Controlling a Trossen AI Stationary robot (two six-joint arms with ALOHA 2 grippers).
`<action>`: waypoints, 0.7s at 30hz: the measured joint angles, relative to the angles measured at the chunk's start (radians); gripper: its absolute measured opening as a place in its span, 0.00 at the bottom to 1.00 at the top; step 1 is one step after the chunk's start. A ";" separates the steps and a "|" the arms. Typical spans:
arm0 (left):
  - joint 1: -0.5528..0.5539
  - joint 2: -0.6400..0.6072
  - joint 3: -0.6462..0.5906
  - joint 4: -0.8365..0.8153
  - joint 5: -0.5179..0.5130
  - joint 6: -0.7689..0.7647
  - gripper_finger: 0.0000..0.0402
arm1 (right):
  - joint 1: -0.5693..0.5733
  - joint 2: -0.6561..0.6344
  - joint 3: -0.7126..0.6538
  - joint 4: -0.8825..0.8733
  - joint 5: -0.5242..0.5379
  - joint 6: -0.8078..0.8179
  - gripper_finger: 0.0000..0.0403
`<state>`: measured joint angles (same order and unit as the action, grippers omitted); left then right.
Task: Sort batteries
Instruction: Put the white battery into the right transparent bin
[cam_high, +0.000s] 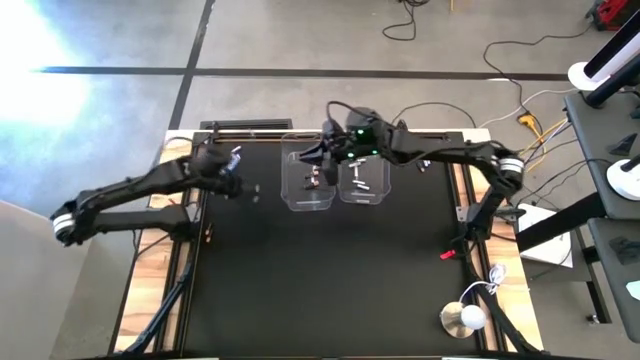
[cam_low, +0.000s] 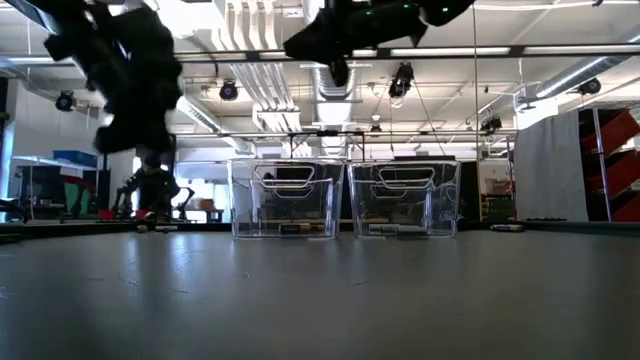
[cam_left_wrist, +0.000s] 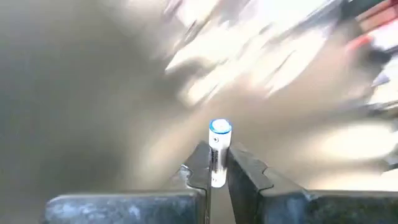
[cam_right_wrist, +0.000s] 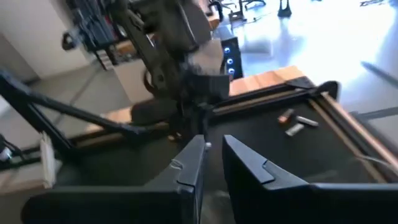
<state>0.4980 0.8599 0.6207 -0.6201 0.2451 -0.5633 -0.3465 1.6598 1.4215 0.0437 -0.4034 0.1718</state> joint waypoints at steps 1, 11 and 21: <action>0.000 -0.038 0.014 0.049 0.000 0.004 0.04 | 0.002 0.023 0.024 -0.002 0.000 0.013 0.14; 0.000 -0.189 0.080 0.508 -0.044 0.061 0.03 | 0.015 0.152 0.273 -0.006 -0.046 0.112 0.32; -0.002 -0.133 0.073 0.703 0.010 0.085 0.03 | 0.050 0.253 0.389 -0.023 -0.042 0.173 0.35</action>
<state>0.4961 0.7269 0.6933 0.0834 0.2546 -0.4778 -0.2970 1.9132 1.8107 0.0208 -0.4458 0.3445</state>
